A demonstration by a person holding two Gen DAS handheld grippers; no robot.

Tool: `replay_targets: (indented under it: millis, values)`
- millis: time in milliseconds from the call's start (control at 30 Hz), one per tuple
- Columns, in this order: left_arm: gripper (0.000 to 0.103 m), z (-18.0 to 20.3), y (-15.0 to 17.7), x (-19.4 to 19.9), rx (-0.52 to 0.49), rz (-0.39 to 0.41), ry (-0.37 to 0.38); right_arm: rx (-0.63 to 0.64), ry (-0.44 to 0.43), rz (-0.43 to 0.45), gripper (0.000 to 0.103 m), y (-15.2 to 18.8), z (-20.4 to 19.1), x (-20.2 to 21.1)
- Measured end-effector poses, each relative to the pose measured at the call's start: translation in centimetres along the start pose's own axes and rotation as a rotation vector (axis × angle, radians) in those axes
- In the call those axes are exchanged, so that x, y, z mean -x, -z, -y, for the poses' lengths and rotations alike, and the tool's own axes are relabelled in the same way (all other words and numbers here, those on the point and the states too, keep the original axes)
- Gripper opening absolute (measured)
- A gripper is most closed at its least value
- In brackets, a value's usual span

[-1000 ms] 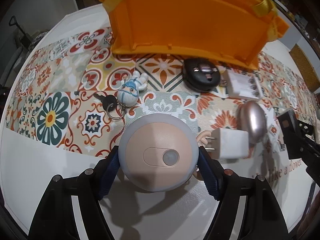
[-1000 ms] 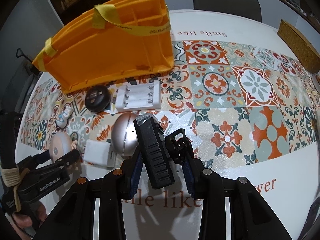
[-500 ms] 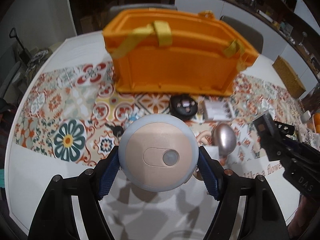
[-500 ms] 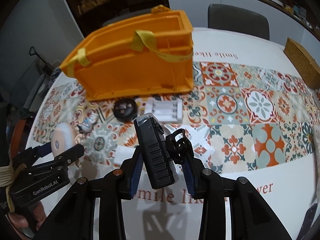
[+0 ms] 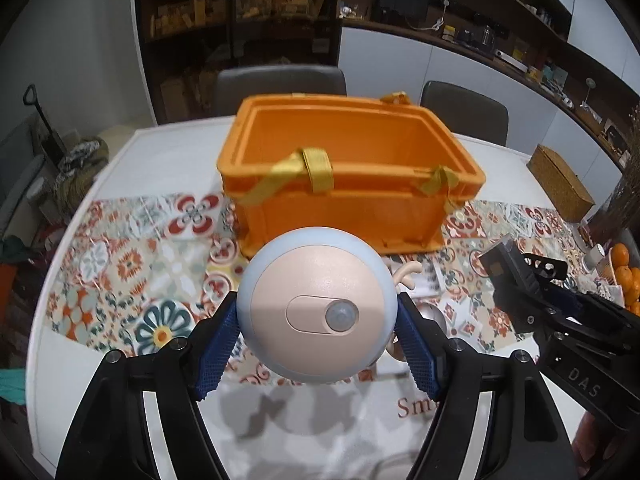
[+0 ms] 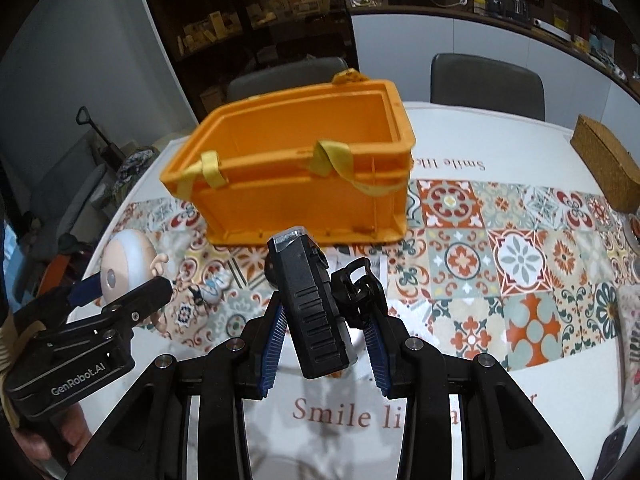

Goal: Organize rigid objects
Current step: 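Lift the peach lamp with the left gripper while the right gripper carries the bike light to the crate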

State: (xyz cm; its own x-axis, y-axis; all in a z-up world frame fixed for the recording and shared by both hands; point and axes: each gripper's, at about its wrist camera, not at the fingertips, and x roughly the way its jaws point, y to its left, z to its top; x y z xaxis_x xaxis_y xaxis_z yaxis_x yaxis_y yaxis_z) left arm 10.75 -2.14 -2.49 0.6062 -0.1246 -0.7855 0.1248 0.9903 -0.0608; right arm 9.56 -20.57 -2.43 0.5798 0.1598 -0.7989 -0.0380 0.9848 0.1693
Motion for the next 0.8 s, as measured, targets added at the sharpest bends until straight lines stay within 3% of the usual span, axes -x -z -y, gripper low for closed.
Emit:
replay_targets:
  millis: [167, 467, 800]
  values:
    - [0.075, -0.3, -1.5, 0.3, -0.009, 0.015, 0.01, -0.002, 0.016, 0.034, 0.038, -1.2, -0.7, 0.7]
    - [0.075, -0.7, -4.7, 0.4, -0.067, 0.063, -0.007, -0.043, 0.036, 0.02, 0.038, -4.3, -1.1, -0.4]
    - [0.075, -1.5, -10.7, -0.8, -0.087, 0.07, 0.001, -0.055, 0.036, -0.011, 0.038, -9.6, -1.7, -2.3]
